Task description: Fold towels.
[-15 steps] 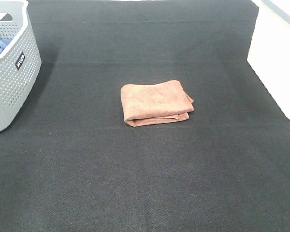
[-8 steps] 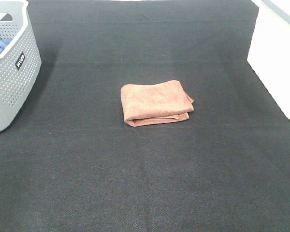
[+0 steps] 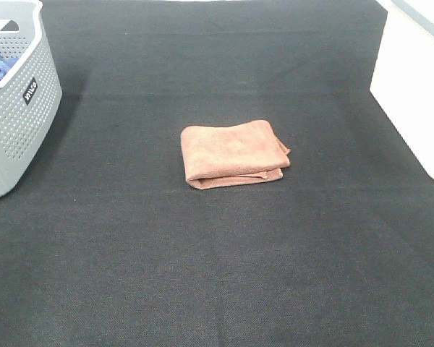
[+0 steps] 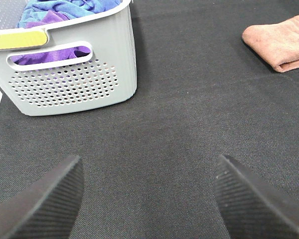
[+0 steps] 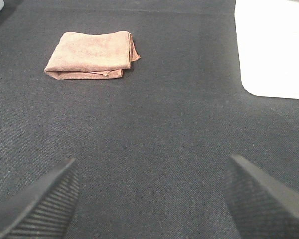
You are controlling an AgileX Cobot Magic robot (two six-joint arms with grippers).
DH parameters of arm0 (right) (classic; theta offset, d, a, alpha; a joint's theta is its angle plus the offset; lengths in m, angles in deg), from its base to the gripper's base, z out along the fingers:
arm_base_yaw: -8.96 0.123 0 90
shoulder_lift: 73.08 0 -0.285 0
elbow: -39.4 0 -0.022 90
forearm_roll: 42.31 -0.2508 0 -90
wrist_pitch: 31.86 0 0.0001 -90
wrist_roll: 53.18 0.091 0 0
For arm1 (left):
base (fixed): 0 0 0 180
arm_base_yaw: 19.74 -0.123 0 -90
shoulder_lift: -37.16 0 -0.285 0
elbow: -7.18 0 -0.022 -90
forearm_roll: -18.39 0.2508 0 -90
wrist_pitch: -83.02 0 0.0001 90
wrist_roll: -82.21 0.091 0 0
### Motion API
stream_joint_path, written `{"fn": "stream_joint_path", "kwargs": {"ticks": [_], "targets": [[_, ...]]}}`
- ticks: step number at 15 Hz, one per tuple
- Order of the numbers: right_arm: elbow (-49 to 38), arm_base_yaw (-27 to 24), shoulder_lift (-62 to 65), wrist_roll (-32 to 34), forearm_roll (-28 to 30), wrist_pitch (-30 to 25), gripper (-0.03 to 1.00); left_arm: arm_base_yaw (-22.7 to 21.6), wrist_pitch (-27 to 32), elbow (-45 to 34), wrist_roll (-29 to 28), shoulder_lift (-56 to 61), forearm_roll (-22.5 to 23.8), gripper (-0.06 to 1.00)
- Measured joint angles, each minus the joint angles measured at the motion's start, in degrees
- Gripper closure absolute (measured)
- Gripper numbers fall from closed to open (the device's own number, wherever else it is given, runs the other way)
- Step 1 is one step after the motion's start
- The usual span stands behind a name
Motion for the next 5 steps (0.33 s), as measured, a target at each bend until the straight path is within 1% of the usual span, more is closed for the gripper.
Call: {"fn": "stream_joint_path", "kwargs": {"ticks": [5], "targets": [[0.00,0.00,0.00,0.00,0.00,0.00,0.21,0.00,0.00,0.00,0.00,0.00,0.00,0.24]]}}
